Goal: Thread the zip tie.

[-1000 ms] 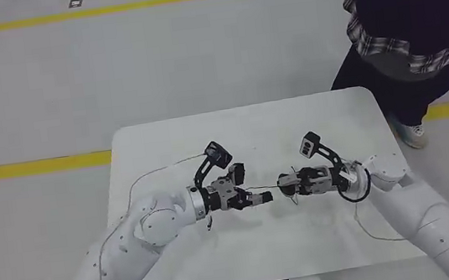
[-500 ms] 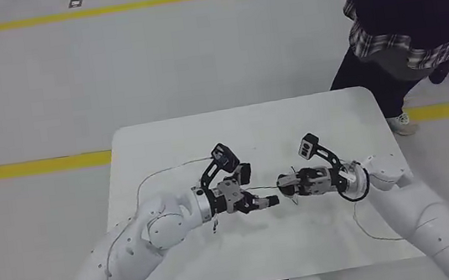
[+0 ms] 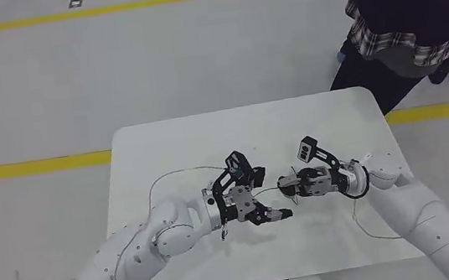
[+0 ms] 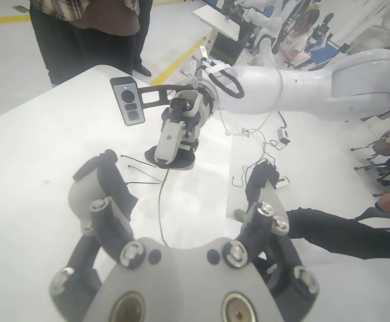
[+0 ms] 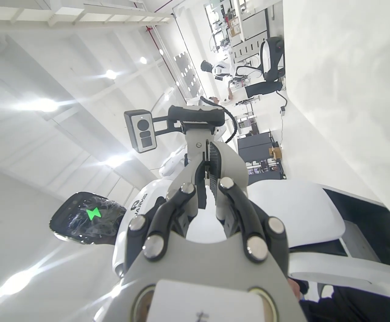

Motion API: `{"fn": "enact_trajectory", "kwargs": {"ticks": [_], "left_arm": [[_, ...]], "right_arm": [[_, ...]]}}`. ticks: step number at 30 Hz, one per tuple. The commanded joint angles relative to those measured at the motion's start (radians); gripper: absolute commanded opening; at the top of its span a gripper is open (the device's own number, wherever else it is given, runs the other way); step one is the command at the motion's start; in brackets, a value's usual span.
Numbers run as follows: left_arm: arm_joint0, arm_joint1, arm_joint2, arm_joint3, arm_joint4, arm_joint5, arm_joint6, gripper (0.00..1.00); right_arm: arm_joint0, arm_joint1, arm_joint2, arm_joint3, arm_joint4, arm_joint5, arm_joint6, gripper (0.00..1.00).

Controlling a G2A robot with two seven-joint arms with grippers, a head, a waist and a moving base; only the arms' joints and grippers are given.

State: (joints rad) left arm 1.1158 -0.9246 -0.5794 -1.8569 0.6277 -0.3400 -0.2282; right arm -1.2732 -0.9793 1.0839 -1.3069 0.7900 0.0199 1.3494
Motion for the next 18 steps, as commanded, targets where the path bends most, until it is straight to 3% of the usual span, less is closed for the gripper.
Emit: {"fn": "enact_trajectory", "kwargs": {"ticks": [1,6,18], "left_arm": [[0.0,0.0,-0.001,0.0,0.0,0.0,-0.001,1.0],[0.007,-0.002,-0.004,0.009,0.001,0.015,0.013,1.0],[0.031,-0.005,-0.018,0.037,-0.007,0.0,0.031,1.0]], "right_arm": [[0.0,0.0,0.0,0.0,0.0,0.0,0.0,0.0],[-0.001,0.0,0.0,-0.002,-0.001,-0.001,-0.007,0.0],[-0.014,-0.004,0.01,-0.009,0.028,0.012,-0.02,0.0]]}}
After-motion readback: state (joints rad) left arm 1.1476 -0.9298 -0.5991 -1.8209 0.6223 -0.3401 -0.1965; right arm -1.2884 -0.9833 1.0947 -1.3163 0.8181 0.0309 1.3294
